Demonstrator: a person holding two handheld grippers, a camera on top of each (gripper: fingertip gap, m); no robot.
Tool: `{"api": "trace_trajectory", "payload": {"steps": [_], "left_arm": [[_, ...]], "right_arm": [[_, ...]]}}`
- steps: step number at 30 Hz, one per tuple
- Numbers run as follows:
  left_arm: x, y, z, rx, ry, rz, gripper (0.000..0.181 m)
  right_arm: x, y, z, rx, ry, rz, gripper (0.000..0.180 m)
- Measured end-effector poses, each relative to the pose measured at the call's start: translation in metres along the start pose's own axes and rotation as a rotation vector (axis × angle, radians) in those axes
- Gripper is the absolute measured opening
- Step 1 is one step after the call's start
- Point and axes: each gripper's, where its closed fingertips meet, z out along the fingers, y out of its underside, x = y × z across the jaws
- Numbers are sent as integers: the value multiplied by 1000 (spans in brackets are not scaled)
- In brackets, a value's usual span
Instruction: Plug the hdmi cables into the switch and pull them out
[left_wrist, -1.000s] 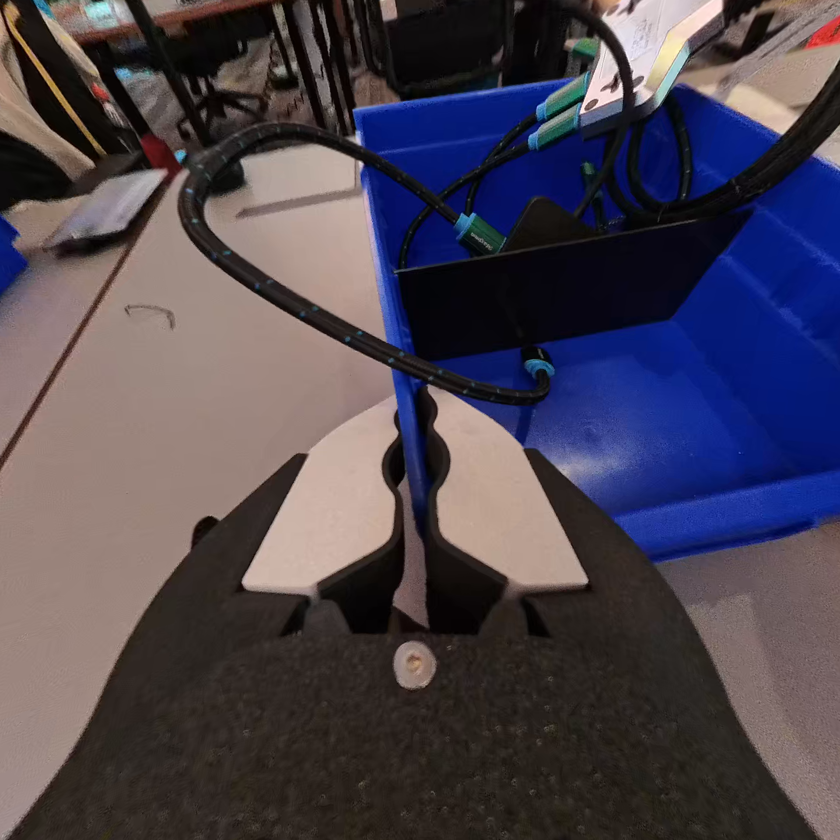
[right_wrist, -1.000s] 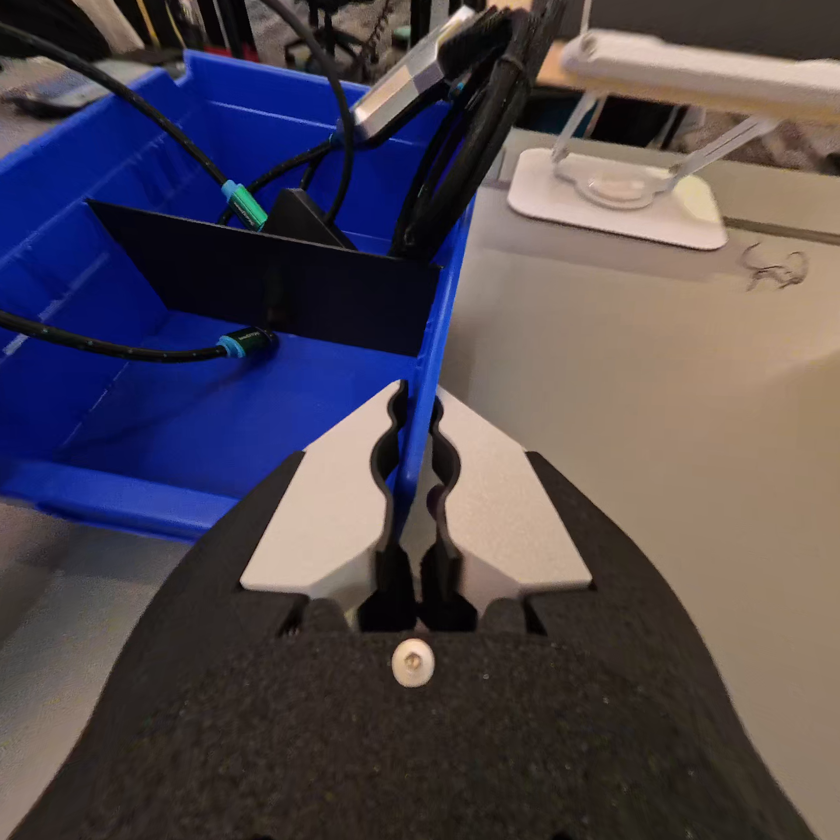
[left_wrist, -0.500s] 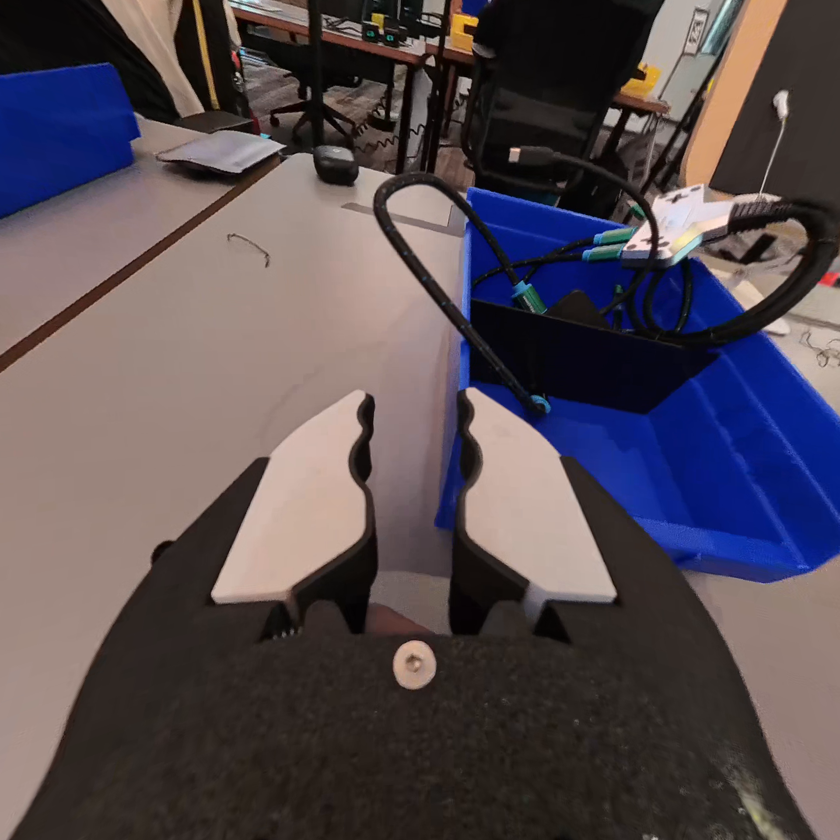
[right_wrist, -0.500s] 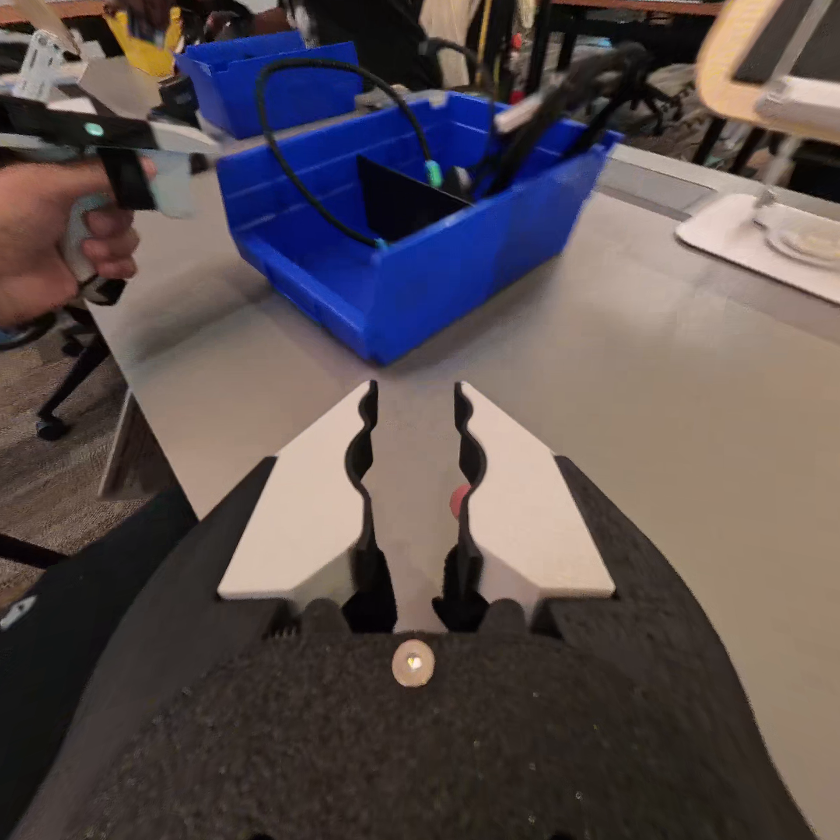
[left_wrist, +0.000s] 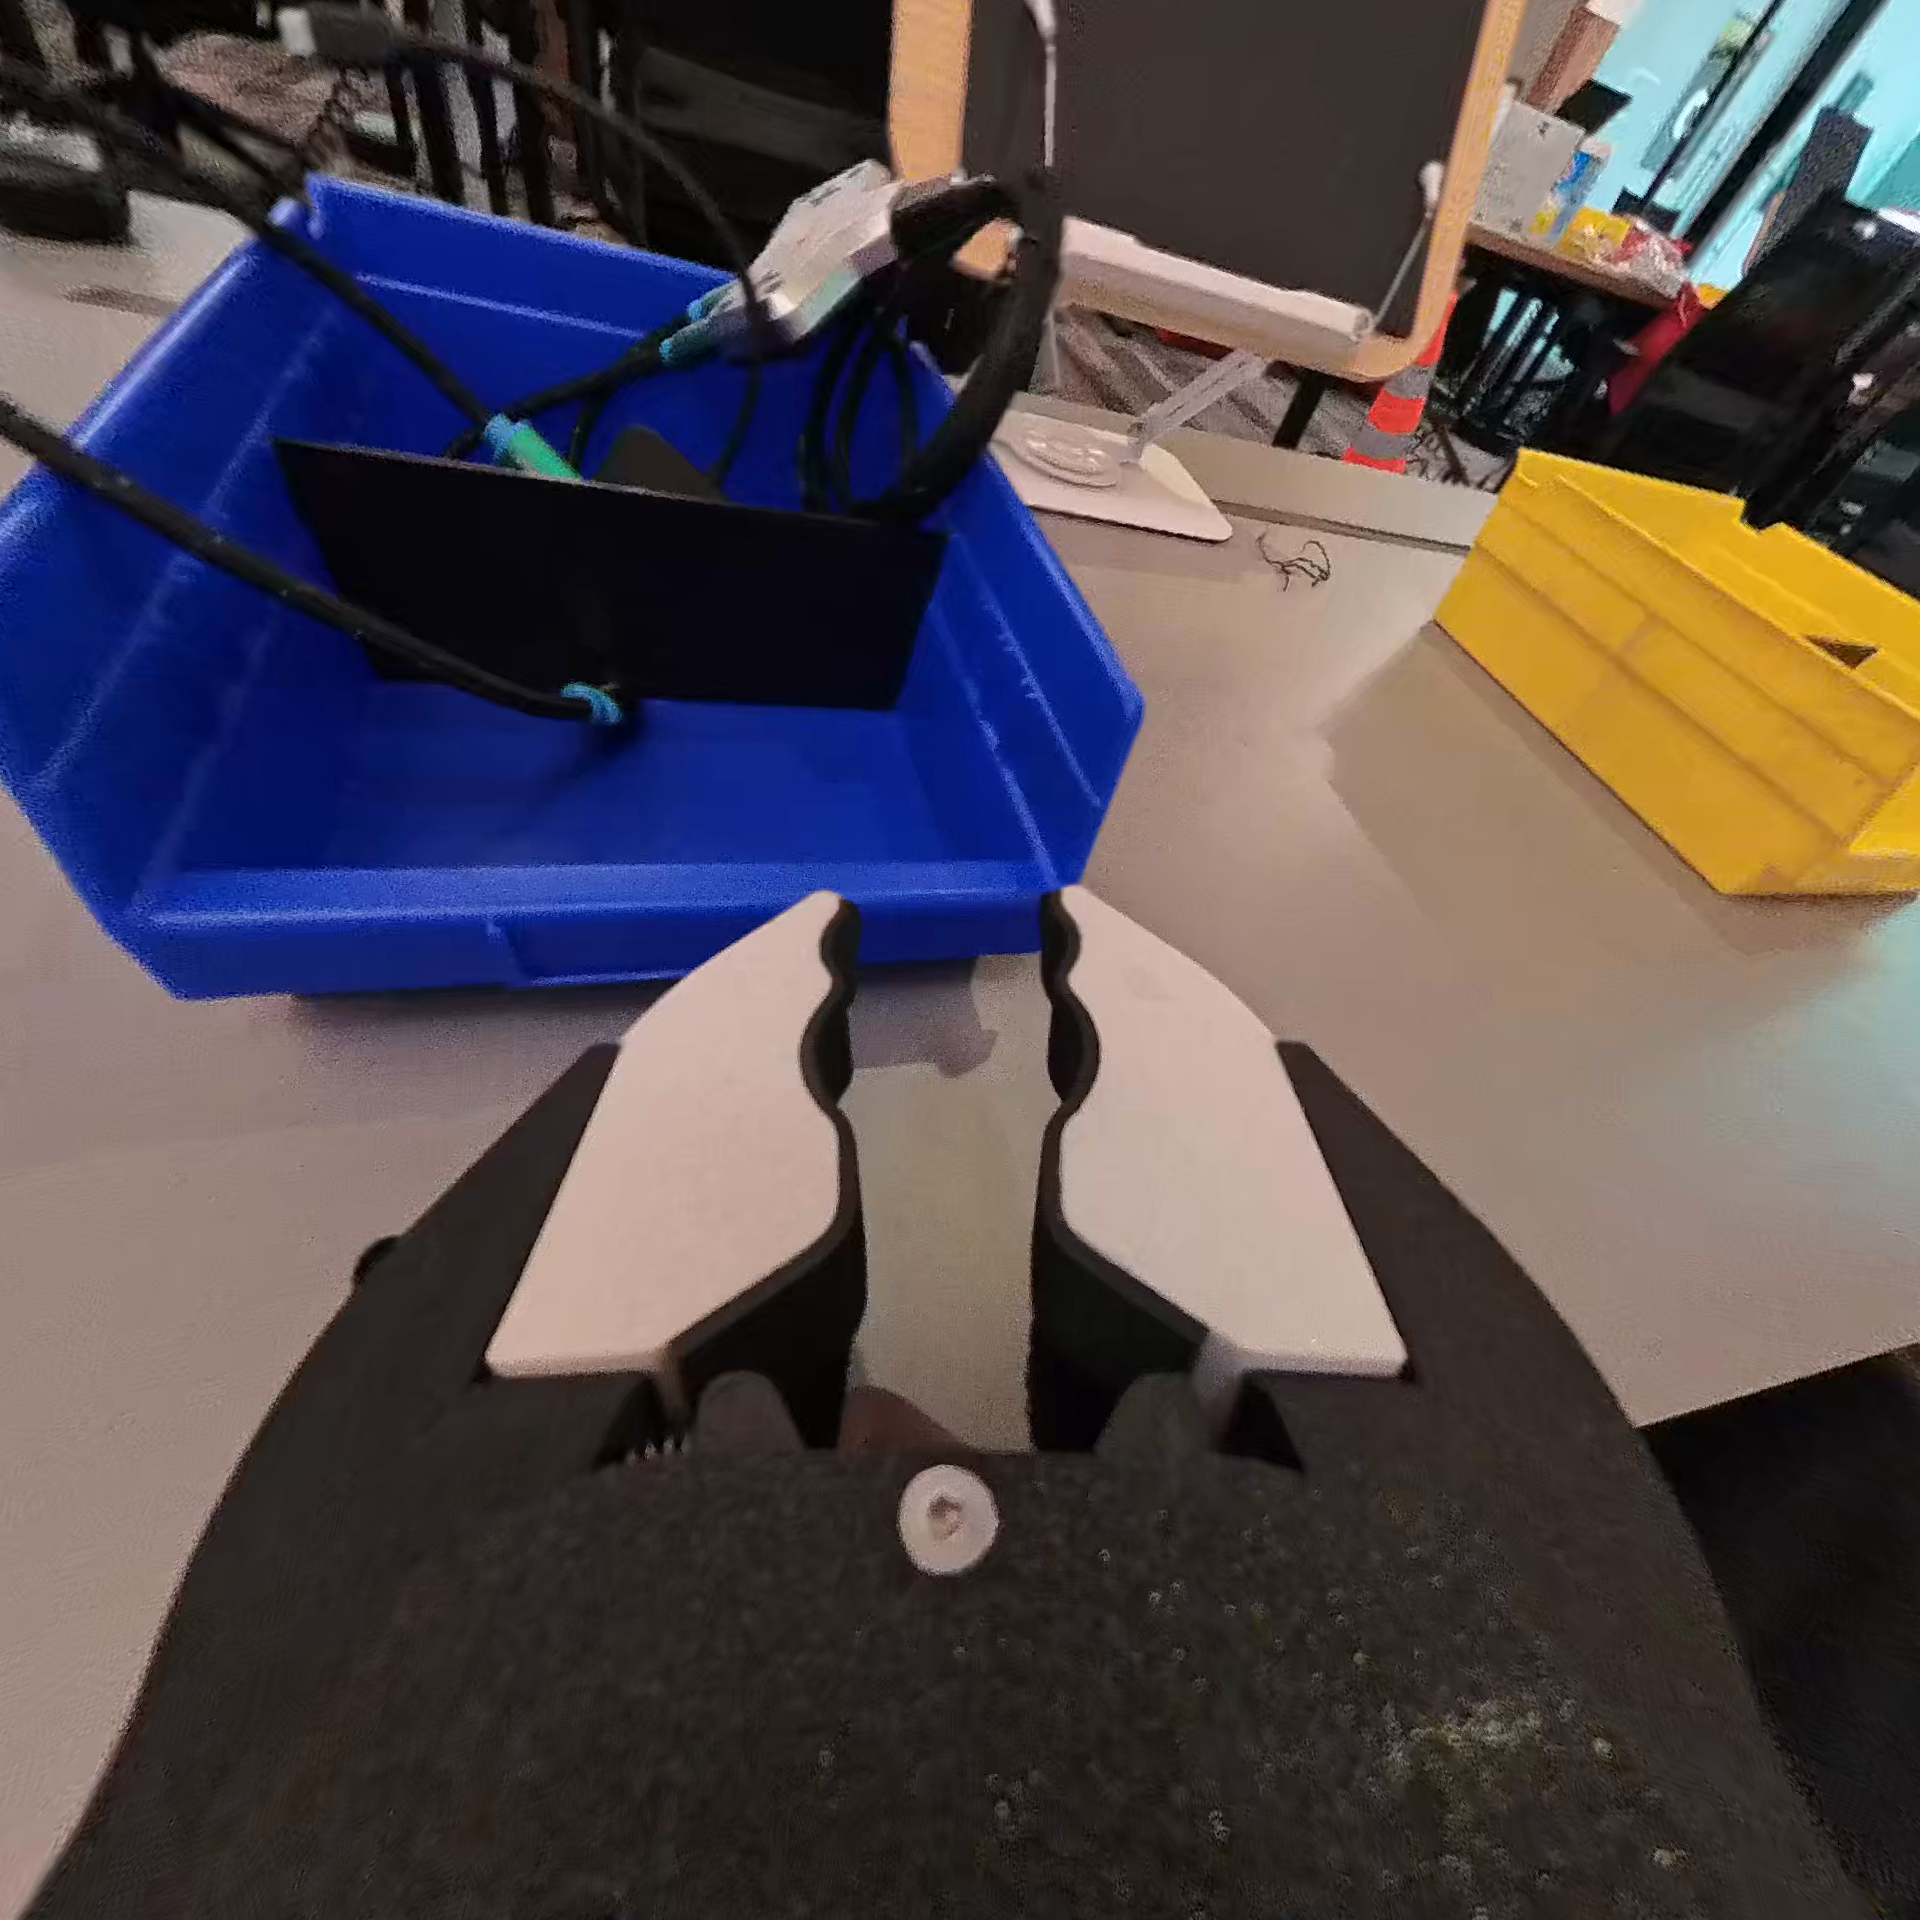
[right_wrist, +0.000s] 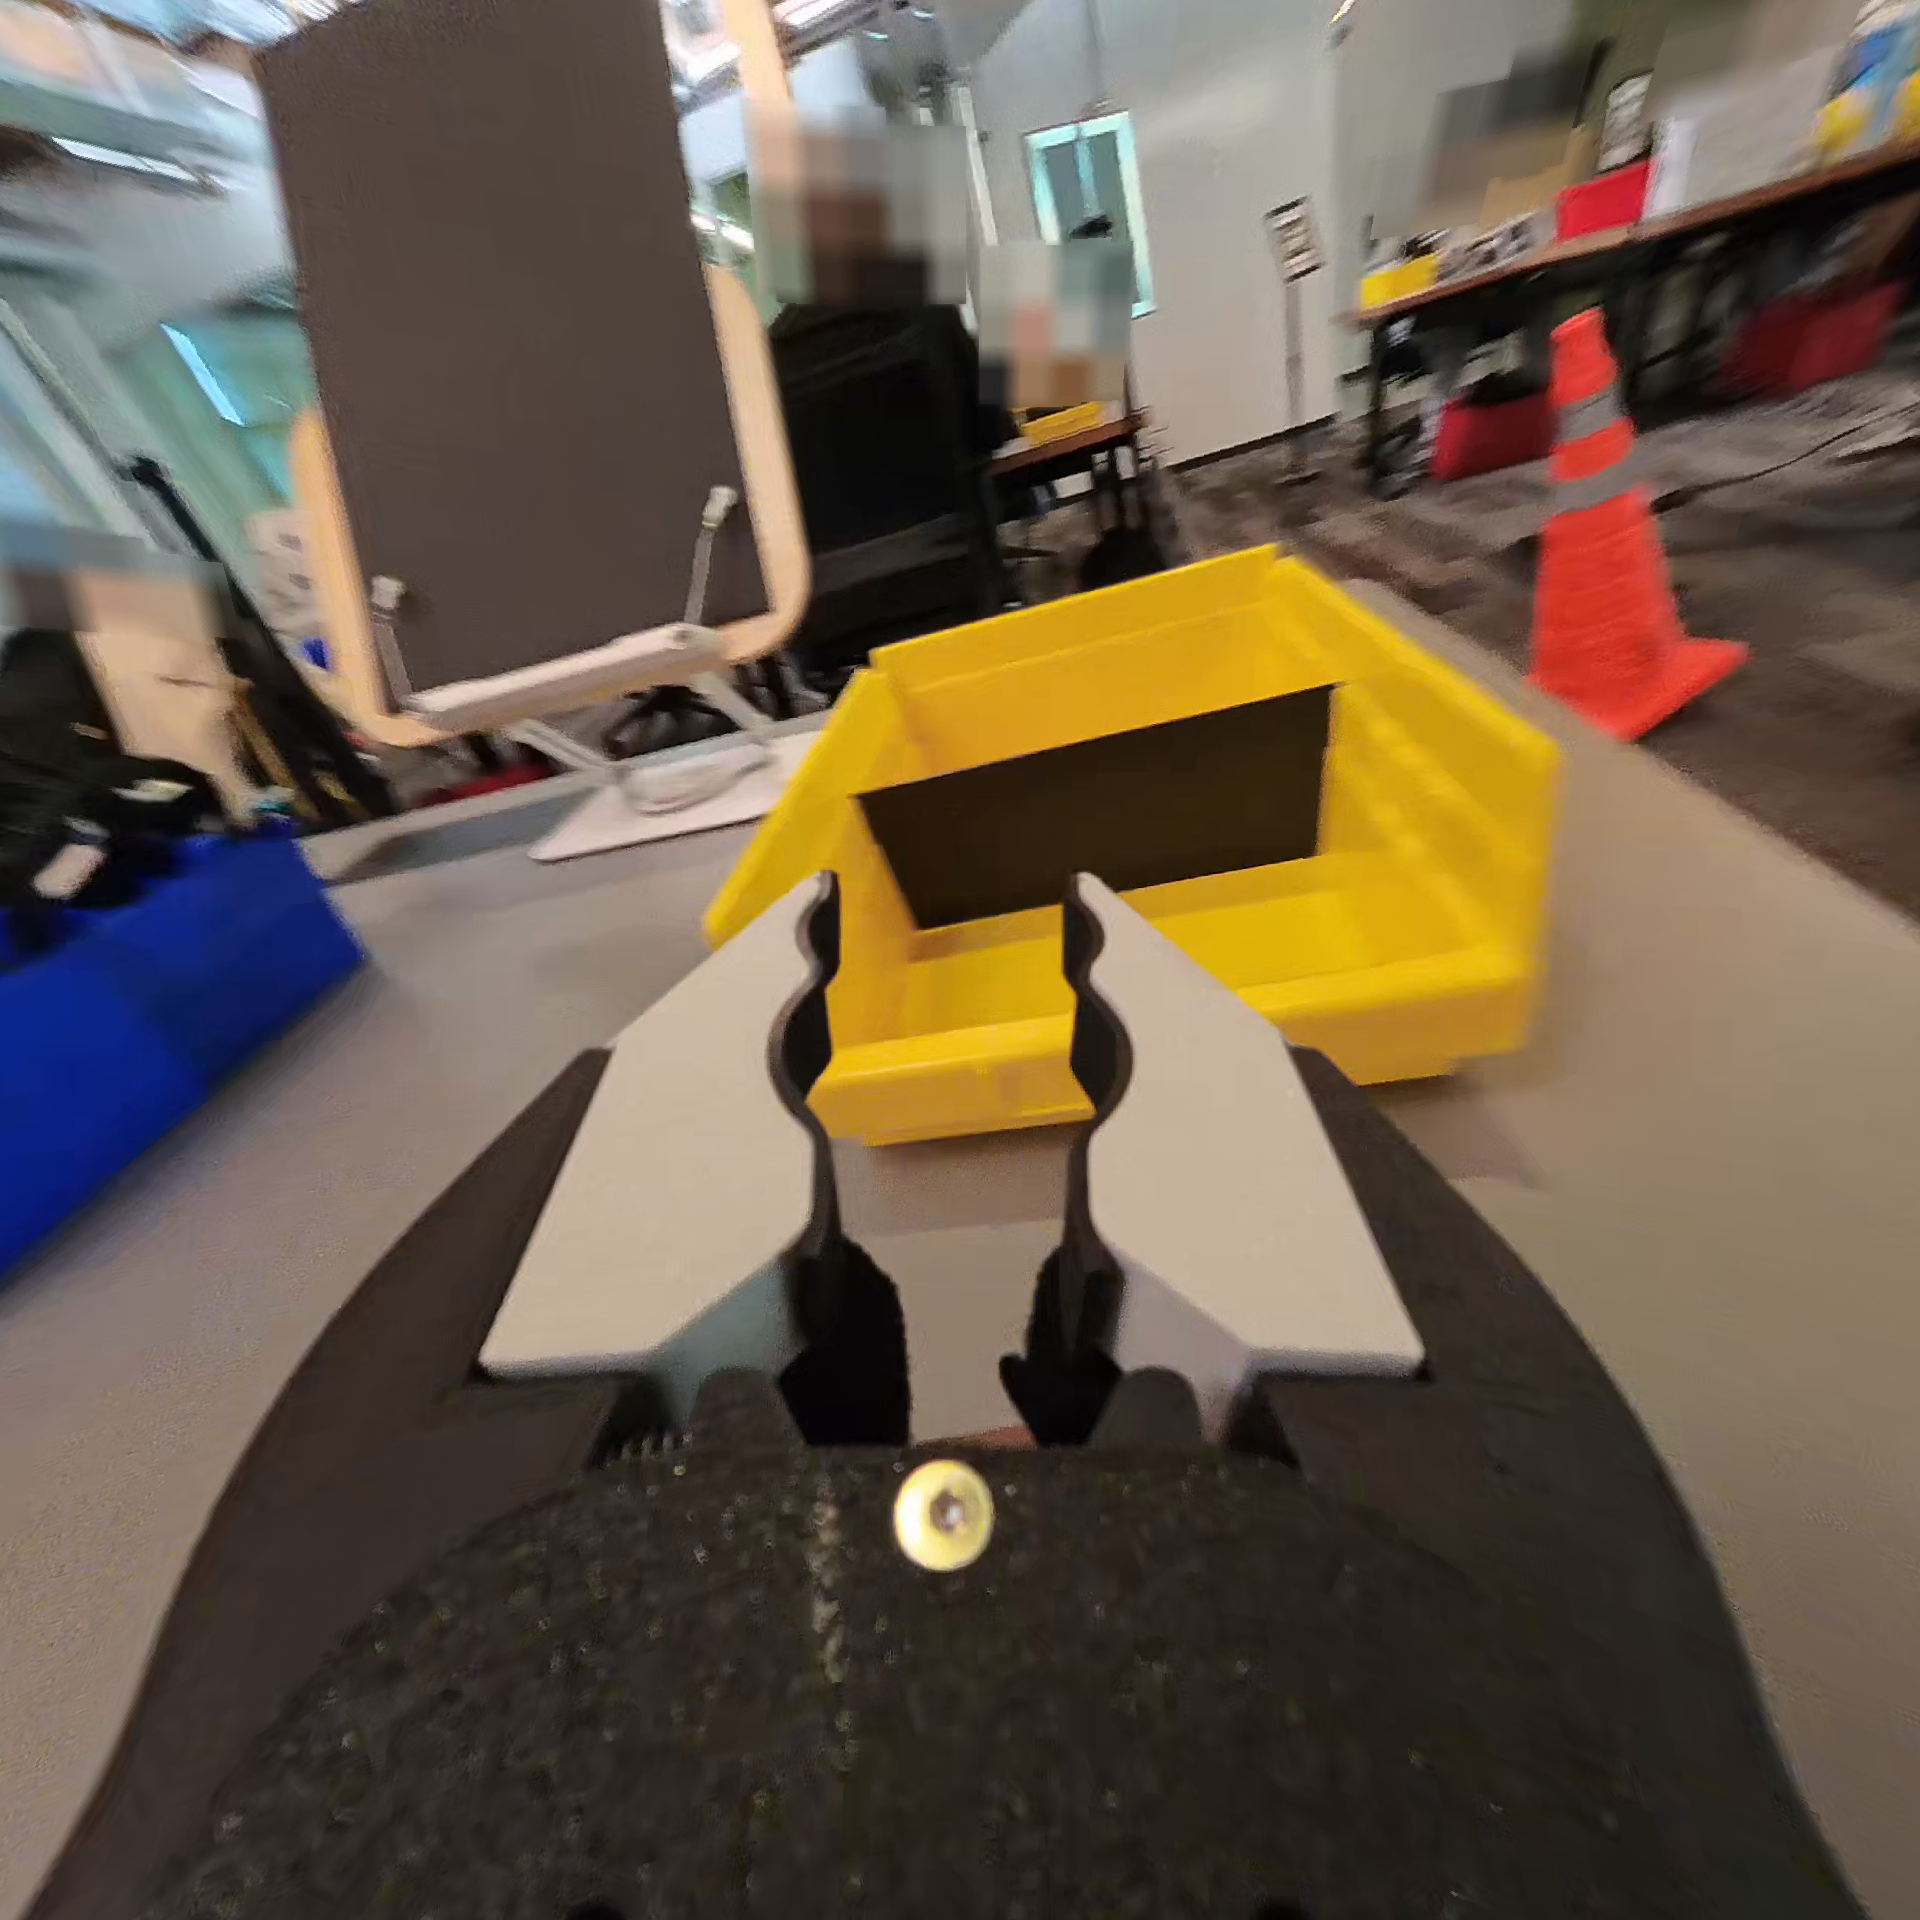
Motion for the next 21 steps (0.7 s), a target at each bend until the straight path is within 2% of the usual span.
{"api": "trace_trajectory", "payload": {"steps": [3, 9, 14, 17, 21], "left_arm": [[-4, -1, 6, 17, -26, 76, 37], [-24, -1, 9, 15, -90, 171, 44], [-26, -1, 11, 27, -123, 284, 51], [-23, 1, 11, 10, -112, 277, 51], [-23, 4, 10, -20, -89, 196, 51]], "right_arm": [[16, 8, 2, -74, 50, -47, 42], [2, 38, 11, -201, -10, -20, 42], [4, 37, 14, -169, 26, -109, 46], [-1, 30, 15, -106, 19, -132, 54], [-8, 43, 17, -169, -7, -128, 53]]}}
